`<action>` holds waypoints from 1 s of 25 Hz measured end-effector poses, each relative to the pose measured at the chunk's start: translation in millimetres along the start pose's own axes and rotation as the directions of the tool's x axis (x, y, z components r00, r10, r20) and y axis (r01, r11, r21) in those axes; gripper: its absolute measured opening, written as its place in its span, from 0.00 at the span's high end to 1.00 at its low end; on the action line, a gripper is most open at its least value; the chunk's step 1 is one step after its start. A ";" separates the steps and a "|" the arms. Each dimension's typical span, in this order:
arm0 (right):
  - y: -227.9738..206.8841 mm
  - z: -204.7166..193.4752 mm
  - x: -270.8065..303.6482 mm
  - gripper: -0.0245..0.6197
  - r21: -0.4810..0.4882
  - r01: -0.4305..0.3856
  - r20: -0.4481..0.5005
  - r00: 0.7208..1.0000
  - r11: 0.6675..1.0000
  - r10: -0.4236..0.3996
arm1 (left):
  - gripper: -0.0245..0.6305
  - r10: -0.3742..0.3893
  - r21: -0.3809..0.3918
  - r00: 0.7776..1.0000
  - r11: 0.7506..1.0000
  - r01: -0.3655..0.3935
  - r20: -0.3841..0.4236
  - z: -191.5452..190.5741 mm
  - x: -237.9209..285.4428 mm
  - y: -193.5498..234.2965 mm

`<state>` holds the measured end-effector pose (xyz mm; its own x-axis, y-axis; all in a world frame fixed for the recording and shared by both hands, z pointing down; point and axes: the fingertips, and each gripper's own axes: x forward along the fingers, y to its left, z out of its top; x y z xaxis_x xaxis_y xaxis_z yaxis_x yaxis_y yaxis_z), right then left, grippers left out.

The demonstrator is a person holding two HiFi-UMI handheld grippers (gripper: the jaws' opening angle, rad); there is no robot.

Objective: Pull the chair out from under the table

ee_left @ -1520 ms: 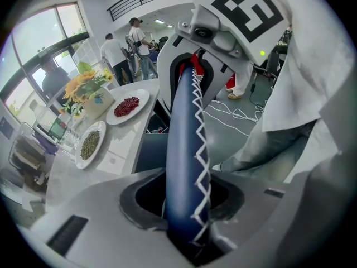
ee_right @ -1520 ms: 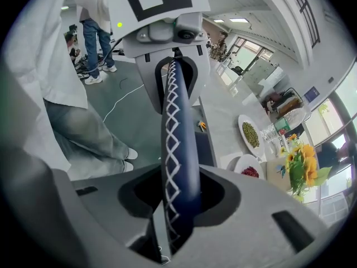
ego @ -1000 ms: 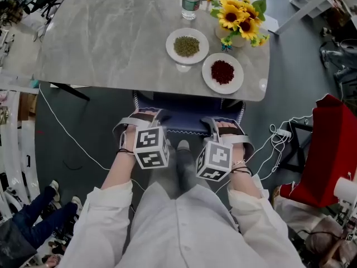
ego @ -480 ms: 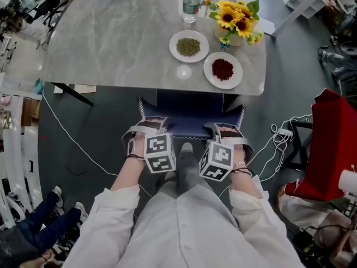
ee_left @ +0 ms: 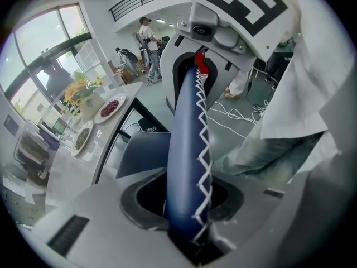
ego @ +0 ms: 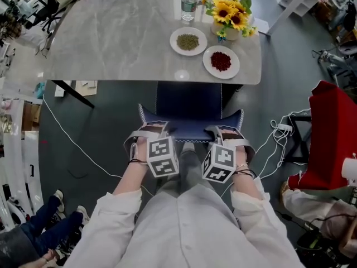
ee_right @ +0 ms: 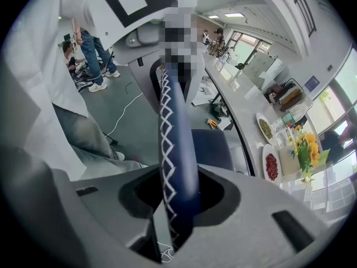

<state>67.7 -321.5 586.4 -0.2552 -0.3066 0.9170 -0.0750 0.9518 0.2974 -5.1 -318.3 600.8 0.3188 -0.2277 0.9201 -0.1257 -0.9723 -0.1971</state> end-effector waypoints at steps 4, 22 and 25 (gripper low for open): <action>30.4 -0.6 -11.0 0.78 0.012 0.000 -0.003 1.000 1.000 0.000 | 0.76 -0.001 0.004 1.000 1.000 0.001 0.003 -0.2 -8.4 -31.2; 176.3 10.7 -56.5 0.78 0.061 -0.003 -0.021 1.000 0.998 0.004 | 0.77 -0.036 0.034 0.999 0.999 0.036 -0.003 -17.6 -48.7 -179.0; 200.4 11.0 -63.0 0.78 0.062 -0.016 -0.022 1.000 0.998 0.018 | 0.77 -0.050 0.030 0.999 0.998 0.050 -0.004 -19.6 -53.3 -203.5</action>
<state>58.1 -111.3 585.4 -0.2347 -0.2898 0.9279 -0.1306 0.9553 0.2653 -14.9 -107.3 598.5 0.3207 -0.1785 0.9302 -0.0809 -0.9837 -0.1608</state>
